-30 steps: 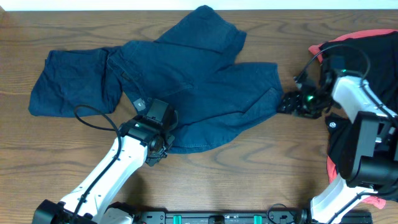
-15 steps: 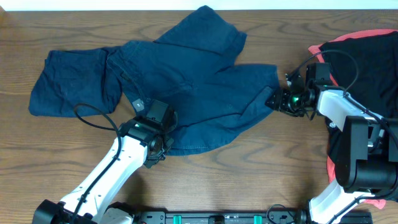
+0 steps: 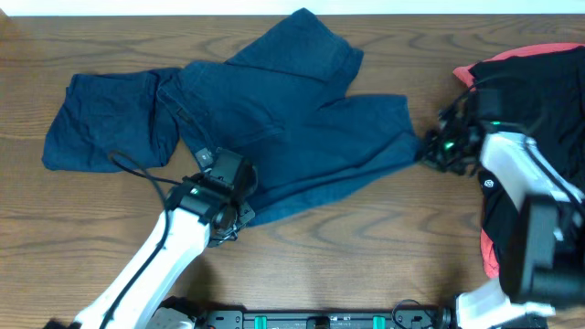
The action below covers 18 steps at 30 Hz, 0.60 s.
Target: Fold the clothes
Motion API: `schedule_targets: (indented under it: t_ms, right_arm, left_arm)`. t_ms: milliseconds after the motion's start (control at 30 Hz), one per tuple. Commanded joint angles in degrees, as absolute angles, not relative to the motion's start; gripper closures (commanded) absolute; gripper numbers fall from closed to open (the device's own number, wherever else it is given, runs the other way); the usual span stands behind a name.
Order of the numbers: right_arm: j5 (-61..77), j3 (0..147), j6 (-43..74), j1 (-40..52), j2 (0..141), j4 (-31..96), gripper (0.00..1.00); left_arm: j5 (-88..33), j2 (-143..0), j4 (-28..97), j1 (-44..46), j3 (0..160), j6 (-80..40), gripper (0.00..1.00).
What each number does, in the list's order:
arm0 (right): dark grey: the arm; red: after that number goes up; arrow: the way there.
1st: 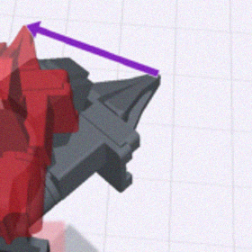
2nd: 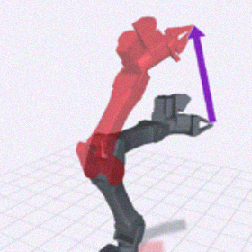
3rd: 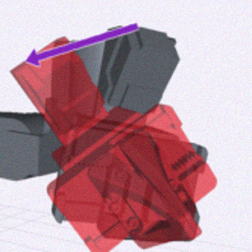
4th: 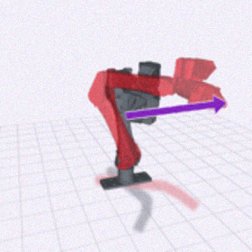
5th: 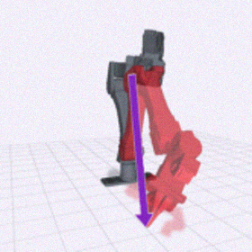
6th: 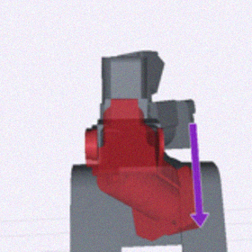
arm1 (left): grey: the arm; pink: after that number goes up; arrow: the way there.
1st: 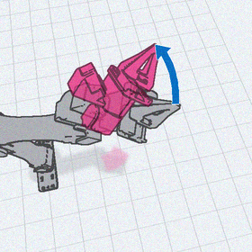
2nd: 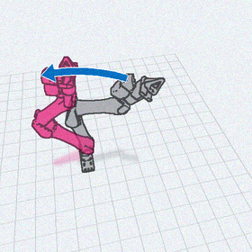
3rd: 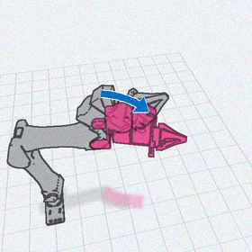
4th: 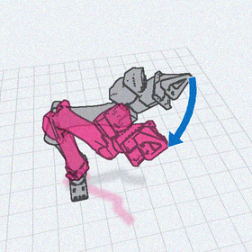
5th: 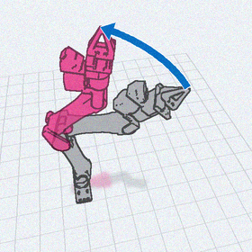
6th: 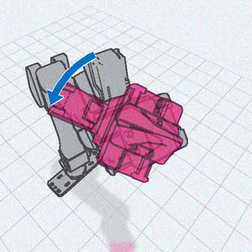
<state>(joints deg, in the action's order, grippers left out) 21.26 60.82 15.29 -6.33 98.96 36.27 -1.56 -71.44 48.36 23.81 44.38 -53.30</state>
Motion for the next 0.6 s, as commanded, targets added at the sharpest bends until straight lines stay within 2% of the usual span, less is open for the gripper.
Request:
schedule_targets:
  t_ms: [0,267,567]
  right_arm:
    - [15.3,65.7,14.5,-9.2,89.1,37.6,0.99]
    - [10.3,71.1,12.2,-15.1,73.9,47.7,0.99]
    - [10.3,74.9,11.9,-22.6,63.2,49.9,0.99]
  left_arm:
    - [-1.0,-66.5,49.3,23.8,45.7,-47.3,0.94]
    - [-2.2,-52.9,50.6,23.8,47.3,-42.0,0.94]
    - [-14.2,-43.1,53.4,23.8,52.6,-43.5,0.94]
